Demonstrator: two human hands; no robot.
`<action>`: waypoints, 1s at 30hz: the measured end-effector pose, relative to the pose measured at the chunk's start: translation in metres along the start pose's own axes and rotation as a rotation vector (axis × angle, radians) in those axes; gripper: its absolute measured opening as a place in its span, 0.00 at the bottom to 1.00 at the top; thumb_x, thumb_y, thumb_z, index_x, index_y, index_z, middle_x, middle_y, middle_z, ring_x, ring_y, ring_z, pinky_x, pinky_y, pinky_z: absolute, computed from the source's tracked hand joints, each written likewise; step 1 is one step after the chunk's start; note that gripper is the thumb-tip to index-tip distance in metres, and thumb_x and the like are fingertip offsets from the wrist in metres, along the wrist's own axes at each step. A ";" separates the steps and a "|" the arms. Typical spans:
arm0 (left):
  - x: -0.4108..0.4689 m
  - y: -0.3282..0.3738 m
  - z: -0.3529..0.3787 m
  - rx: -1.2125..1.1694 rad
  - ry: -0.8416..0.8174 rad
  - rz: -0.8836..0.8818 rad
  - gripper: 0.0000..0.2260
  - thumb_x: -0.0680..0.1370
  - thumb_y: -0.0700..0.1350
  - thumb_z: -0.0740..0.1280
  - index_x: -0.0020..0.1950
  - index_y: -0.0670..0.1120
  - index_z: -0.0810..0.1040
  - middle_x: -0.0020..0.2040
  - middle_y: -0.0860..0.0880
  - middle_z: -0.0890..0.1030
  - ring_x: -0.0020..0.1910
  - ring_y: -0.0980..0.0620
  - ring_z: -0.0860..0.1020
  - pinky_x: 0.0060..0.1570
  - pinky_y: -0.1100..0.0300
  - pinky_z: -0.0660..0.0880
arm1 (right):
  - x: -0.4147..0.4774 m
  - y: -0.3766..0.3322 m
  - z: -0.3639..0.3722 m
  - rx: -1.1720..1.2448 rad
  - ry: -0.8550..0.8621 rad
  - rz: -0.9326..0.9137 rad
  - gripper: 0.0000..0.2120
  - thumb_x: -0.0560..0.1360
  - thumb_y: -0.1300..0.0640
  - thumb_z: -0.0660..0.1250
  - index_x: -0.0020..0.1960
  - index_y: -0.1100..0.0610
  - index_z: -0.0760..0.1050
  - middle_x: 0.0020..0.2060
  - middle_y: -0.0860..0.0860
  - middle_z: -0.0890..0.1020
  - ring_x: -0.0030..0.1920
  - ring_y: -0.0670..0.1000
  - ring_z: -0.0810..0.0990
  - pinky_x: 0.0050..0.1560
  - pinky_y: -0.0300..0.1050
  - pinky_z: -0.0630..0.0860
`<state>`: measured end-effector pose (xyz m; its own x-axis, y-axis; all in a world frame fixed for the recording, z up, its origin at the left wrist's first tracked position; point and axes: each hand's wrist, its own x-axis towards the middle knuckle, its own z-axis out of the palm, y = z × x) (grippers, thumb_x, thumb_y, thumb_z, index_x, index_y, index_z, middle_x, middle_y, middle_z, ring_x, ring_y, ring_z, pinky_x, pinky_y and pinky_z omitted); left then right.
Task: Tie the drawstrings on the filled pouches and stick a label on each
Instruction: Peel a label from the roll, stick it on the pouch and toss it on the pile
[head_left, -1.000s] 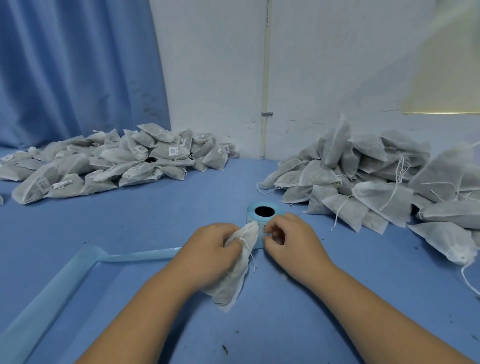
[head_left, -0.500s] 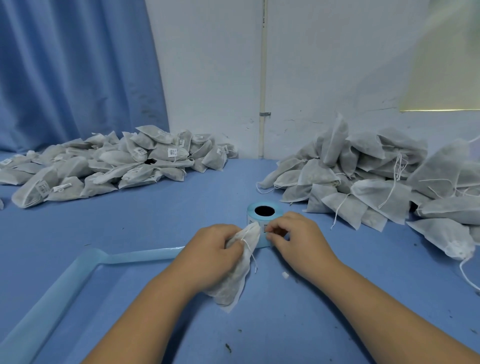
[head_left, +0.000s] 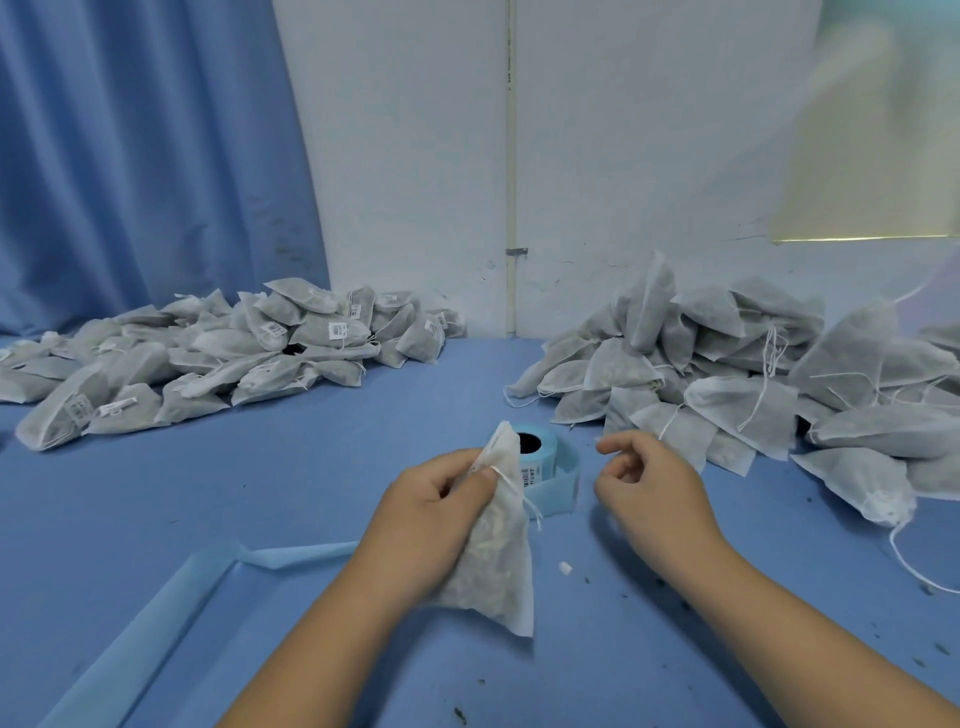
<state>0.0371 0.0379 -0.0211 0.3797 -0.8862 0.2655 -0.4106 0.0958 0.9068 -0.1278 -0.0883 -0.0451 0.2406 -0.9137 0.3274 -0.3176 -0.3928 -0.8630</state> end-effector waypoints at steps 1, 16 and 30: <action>-0.001 0.001 0.003 -0.004 -0.013 -0.014 0.13 0.79 0.47 0.65 0.46 0.65 0.83 0.44 0.56 0.85 0.44 0.57 0.82 0.46 0.64 0.75 | -0.001 0.001 -0.006 -0.003 0.009 0.002 0.15 0.70 0.65 0.64 0.46 0.45 0.74 0.33 0.45 0.77 0.31 0.45 0.74 0.36 0.39 0.69; 0.006 -0.018 0.013 0.424 0.044 0.067 0.08 0.77 0.42 0.63 0.46 0.45 0.81 0.44 0.46 0.82 0.43 0.55 0.76 0.43 0.63 0.71 | 0.013 0.002 0.024 -0.270 -0.065 0.099 0.14 0.71 0.44 0.69 0.38 0.53 0.71 0.36 0.46 0.78 0.37 0.44 0.75 0.33 0.40 0.66; 0.014 -0.026 0.000 0.441 0.033 -0.201 0.10 0.75 0.44 0.60 0.40 0.39 0.76 0.34 0.48 0.77 0.33 0.51 0.73 0.35 0.59 0.69 | 0.001 -0.003 -0.003 -0.134 -0.106 0.227 0.05 0.71 0.58 0.67 0.40 0.60 0.77 0.35 0.51 0.81 0.31 0.47 0.72 0.31 0.40 0.65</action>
<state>0.0530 0.0236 -0.0406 0.5111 -0.8516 0.1161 -0.6359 -0.2838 0.7177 -0.1300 -0.0882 -0.0413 0.2417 -0.9668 0.0834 -0.4912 -0.1960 -0.8487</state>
